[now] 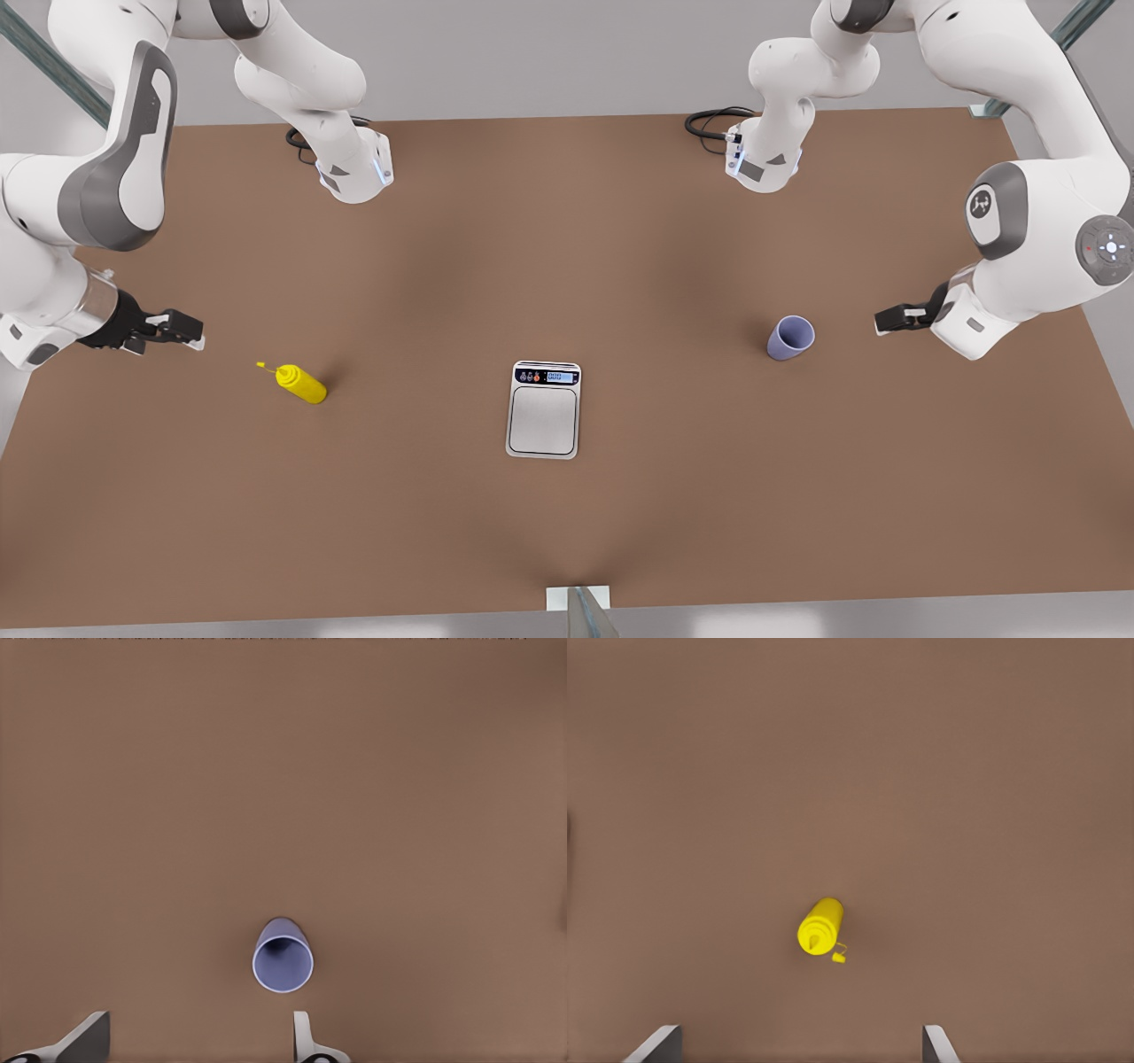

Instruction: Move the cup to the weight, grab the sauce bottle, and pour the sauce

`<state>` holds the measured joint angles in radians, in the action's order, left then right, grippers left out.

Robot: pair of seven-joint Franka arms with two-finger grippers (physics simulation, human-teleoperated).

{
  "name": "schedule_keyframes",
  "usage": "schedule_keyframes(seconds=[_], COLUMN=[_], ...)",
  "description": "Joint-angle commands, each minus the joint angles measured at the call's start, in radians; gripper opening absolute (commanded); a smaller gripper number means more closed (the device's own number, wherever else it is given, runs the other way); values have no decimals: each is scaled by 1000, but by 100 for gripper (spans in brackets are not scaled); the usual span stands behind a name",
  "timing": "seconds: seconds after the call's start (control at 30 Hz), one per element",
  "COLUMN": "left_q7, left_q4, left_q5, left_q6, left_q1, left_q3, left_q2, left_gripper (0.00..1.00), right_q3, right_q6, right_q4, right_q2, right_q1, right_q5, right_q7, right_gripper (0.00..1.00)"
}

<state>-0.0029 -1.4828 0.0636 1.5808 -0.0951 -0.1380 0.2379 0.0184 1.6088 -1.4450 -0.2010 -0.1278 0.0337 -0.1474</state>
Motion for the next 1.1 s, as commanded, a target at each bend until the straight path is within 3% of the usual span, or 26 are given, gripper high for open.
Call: schedule_keyframes(seconds=[0.0, 0.17, 0.33, 0.53, 0.97, 1.07], left_q7=[1, -3, -2, 0, -85, -88], left_q4=[-2, -70, -603, -841, -935, -881], left_q5=[1, -1, -4, -11, -16, -21], left_q6=[4, 48, 447, 666, 846, 817], left_q1=[0, -3, -3, -23, -77, -78], left_q3=[0, -3, -6, -3, -32, -28], left_q2=[0, -15, -262, -287, -186, -123], left_gripper=[100, 100, 100, 100, 97, 100], right_q3=[0, 0, -6, -6, -8, -8], right_q6=[0, 3, -1, 3, 6, 6], right_q4=[0, -3, -2, -3, -5, -5], right_q2=[0, 0, -5, -8, -18, -24], right_q1=[-1, -6, -7, -7, -7, -9], right_q5=[0, 0, 0, 0, 0, 0], right_q7=[0, -1, -1, -1, -3, -4], right_gripper=[100, 100, 100, 100, 100, 100])
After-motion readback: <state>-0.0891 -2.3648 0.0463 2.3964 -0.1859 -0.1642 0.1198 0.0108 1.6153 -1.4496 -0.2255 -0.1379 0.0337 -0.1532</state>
